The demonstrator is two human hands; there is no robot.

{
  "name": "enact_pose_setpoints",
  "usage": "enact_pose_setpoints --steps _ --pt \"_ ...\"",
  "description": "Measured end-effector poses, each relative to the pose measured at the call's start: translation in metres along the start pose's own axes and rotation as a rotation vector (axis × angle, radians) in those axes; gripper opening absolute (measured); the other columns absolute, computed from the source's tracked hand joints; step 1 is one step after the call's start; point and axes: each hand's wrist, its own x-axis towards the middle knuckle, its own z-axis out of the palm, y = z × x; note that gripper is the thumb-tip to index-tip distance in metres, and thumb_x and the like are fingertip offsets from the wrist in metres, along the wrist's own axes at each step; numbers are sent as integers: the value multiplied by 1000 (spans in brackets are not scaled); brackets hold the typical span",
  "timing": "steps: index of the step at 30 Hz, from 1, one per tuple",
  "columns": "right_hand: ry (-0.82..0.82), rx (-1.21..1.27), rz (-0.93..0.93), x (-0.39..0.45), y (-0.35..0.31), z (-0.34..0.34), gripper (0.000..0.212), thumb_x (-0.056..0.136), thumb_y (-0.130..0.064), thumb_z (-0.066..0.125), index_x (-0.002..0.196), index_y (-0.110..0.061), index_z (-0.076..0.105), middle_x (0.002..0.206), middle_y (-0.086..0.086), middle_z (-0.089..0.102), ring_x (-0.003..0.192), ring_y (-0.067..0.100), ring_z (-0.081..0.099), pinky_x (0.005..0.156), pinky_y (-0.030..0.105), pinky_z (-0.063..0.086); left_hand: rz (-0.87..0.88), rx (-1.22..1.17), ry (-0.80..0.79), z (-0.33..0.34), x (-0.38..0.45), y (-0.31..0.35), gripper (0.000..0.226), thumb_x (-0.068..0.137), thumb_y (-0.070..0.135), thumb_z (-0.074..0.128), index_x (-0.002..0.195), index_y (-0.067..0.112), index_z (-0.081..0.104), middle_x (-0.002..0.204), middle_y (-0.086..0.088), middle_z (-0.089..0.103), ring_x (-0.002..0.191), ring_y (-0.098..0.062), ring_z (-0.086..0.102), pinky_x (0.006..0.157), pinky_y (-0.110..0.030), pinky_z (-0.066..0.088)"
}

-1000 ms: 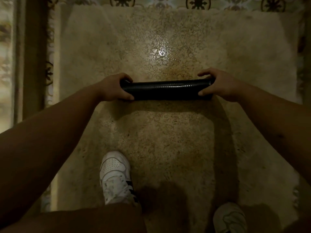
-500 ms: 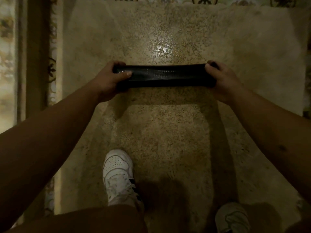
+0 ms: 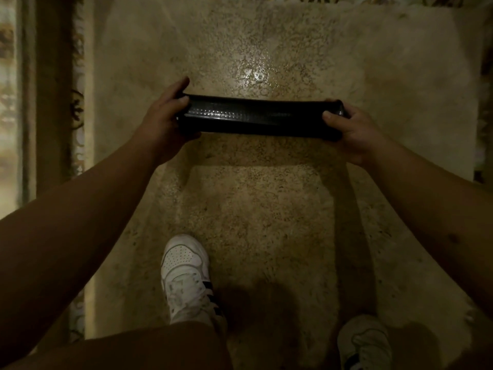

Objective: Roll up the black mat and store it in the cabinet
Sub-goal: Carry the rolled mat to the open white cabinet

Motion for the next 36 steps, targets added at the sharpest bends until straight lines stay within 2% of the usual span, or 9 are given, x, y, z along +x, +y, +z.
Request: enact_pose_setpoints --steps 3,7,11,14,17,19,22,29,36 --pt "18 44 14 4 -11 -7 40 89 -7 63 126 -17 54 124 6 58 106 22 65 76 32 56 15 16 -14 -1 1 -5 39 87 21 62 122 36 59 129 0 43 112 -29 53 73 -38 55" --pt "27 -14 63 4 -16 -7 41 90 -8 63 127 -22 53 121 0 57 103 18 63 71 28 55 30 73 -12 -2 0 -4 36 85 18 69 116 34 61 125 0 45 108 -27 58 72 -39 57" --pt "21 -60 78 5 -17 -7 41 90 -12 64 126 -28 53 123 -3 54 112 22 57 83 36 53 34 51 75 -1 -7 10 33 84 13 69 112 28 61 124 -3 50 108 -29 59 68 -37 57" --pt "23 -106 70 -7 -41 -4 46 87 -17 69 128 -26 51 125 -1 53 112 25 57 79 38 54 3 59 75 9 -23 37 27 87 10 66 110 22 60 116 -4 58 103 -29 61 66 -35 57" --pt "90 -73 64 -33 -84 3 46 84 -16 72 125 -15 52 124 8 55 109 29 60 79 40 55 -33 81 60 23 -50 89 37 87 10 65 122 17 55 122 -8 54 105 -29 59 69 -36 57" --pt "105 -60 37 -61 -122 11 36 85 -13 71 118 -14 56 116 7 59 104 27 62 72 36 56 -41 113 51 33 -77 131 47 85 9 67 129 16 51 127 -9 51 107 -30 58 70 -37 56" --pt "113 -50 23 -116 -184 22 37 85 -11 70 121 -12 58 116 7 61 100 23 64 66 30 56 -51 96 58 51 -128 198 53 84 6 68 132 18 50 124 -4 51 106 -29 58 69 -36 57" --pt "106 -37 -10 -262 -340 49 34 82 1 68 106 -23 63 110 0 62 99 20 62 78 36 54 -71 122 67 94 -261 358 54 84 4 67 134 15 49 122 -5 51 104 -27 59 70 -37 58" --pt "95 -79 -90 -382 -482 94 37 83 1 67 94 -34 73 104 -5 68 99 17 65 73 32 56 119 125 190 113 -377 496 52 83 7 70 130 19 52 121 -3 56 101 -25 63 66 -34 59"
